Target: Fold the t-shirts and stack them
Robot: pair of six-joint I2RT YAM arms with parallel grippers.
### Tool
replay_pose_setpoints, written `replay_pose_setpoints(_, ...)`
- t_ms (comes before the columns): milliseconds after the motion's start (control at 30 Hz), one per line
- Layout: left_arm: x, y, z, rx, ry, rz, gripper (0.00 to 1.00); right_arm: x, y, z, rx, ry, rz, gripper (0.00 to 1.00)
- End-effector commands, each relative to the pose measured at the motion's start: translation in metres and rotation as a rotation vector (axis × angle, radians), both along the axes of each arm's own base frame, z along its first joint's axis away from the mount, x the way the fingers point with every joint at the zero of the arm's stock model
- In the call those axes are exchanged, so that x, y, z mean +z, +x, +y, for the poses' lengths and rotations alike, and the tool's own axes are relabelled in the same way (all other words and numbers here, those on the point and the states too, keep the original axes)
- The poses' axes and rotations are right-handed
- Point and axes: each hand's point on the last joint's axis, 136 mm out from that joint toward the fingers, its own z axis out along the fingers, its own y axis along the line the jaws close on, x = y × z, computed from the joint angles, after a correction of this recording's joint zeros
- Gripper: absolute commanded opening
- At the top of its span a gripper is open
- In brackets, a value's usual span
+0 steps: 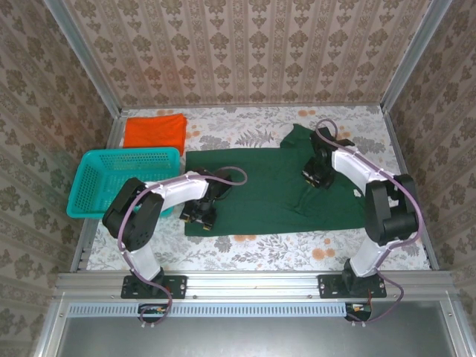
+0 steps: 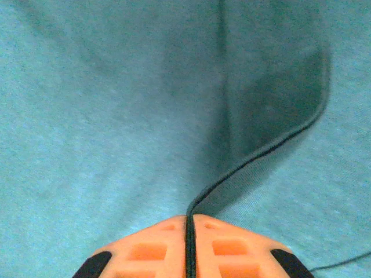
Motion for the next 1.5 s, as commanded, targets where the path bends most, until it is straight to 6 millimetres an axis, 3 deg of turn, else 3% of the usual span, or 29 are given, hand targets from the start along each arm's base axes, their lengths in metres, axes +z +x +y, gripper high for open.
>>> replay_pose_setpoints(0,0.001,-0.003,0.009,-0.033,0.046,-0.003,0.63,0.000,0.009,0.003,0.036,-0.058,0.029,0.13)
replay_pose_setpoints(233,0.001,-0.009,0.014,-0.041,0.063,-0.005,0.63,-0.012,0.033,0.021,0.123,-0.101,0.047,0.13)
replay_pose_setpoints(400,0.001,-0.013,0.013,-0.045,0.068,-0.003,0.64,-0.023,0.037,0.033,0.178,-0.122,0.066,0.15)
replay_pose_setpoints(500,0.001,-0.015,0.014,-0.046,0.075,-0.003,0.64,-0.030,0.037,0.039,0.206,-0.132,0.077,0.21)
replay_pose_setpoints(600,0.000,-0.020,0.016,-0.045,0.084,0.003,0.64,-0.030,0.038,0.042,0.225,-0.132,0.076,0.34)
replay_pose_setpoints(767,0.002,-0.023,0.024,-0.036,0.118,0.006,0.65,-0.003,0.041,0.039,0.215,-0.120,0.017,0.53)
replay_pose_setpoints(933,0.026,-0.009,0.010,-0.036,0.058,-0.060,0.67,0.042,0.042,0.012,0.127,-0.056,-0.111,0.58)
replay_pose_setpoints(1033,0.039,0.000,-0.002,-0.033,0.000,-0.095,0.67,0.047,0.023,-0.021,0.038,-0.023,-0.159,0.58)
replay_pose_setpoints(1200,0.034,-0.002,-0.017,-0.004,-0.094,-0.079,0.66,0.006,-0.040,-0.076,-0.130,0.023,-0.100,0.50)
replay_pose_setpoints(1467,-0.005,-0.021,0.000,0.082,-0.064,0.043,0.65,-0.052,-0.105,-0.101,-0.256,0.010,0.110,0.44)
